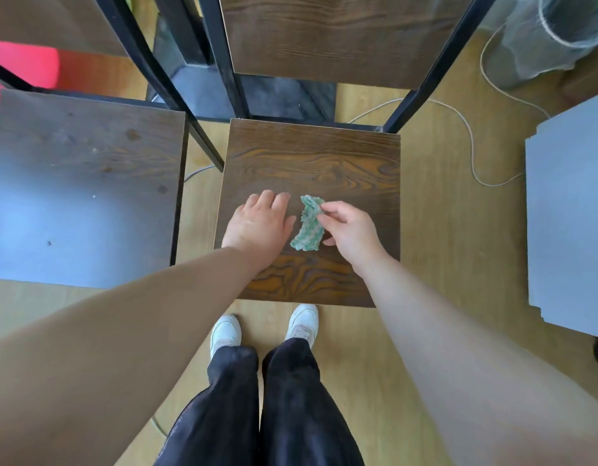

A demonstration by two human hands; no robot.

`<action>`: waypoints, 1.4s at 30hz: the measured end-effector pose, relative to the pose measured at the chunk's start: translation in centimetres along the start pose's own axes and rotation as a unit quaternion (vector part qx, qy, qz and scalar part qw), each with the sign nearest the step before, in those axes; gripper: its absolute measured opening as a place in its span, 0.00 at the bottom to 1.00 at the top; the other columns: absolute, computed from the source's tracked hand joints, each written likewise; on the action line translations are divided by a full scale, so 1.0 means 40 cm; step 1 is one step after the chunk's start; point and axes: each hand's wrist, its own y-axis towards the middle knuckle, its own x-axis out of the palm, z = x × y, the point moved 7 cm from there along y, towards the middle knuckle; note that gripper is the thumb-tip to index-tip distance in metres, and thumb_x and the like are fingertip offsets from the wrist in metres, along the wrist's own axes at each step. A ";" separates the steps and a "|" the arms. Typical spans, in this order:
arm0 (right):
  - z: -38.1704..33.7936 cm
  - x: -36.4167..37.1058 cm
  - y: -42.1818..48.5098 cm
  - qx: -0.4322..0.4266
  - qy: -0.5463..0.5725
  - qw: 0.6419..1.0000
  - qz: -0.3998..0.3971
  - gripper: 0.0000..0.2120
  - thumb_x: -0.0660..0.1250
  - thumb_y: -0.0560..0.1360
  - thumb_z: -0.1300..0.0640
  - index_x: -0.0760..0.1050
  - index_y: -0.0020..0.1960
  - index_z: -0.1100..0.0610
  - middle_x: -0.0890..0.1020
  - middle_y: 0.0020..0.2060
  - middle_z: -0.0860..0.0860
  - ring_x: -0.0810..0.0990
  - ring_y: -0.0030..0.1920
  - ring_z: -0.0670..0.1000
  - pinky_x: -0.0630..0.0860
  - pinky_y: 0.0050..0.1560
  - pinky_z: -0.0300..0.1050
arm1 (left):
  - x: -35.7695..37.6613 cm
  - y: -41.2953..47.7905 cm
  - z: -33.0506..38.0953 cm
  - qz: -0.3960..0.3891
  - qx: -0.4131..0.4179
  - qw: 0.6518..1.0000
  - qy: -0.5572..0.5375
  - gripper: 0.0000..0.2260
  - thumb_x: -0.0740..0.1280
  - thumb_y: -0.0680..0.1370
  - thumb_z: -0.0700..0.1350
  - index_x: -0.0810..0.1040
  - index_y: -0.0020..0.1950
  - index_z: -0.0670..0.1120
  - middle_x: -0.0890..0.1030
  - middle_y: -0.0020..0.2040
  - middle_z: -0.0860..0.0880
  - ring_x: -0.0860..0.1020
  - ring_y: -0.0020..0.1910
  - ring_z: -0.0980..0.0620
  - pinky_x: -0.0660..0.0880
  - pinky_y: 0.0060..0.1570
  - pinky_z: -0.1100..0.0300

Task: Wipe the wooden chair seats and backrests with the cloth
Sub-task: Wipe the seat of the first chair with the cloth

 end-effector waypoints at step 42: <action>-0.060 -0.192 0.157 0.043 0.022 0.998 0.032 0.07 0.65 0.79 0.61 0.79 0.54 0.52 0.85 0.45 0.53 0.86 0.42 0.49 0.83 0.41 0.45 | -0.065 0.193 -0.145 -0.009 -0.166 0.935 -0.312 0.04 0.70 0.78 0.52 0.80 0.43 0.56 0.79 0.40 0.57 0.75 0.32 0.57 0.67 0.26 0.66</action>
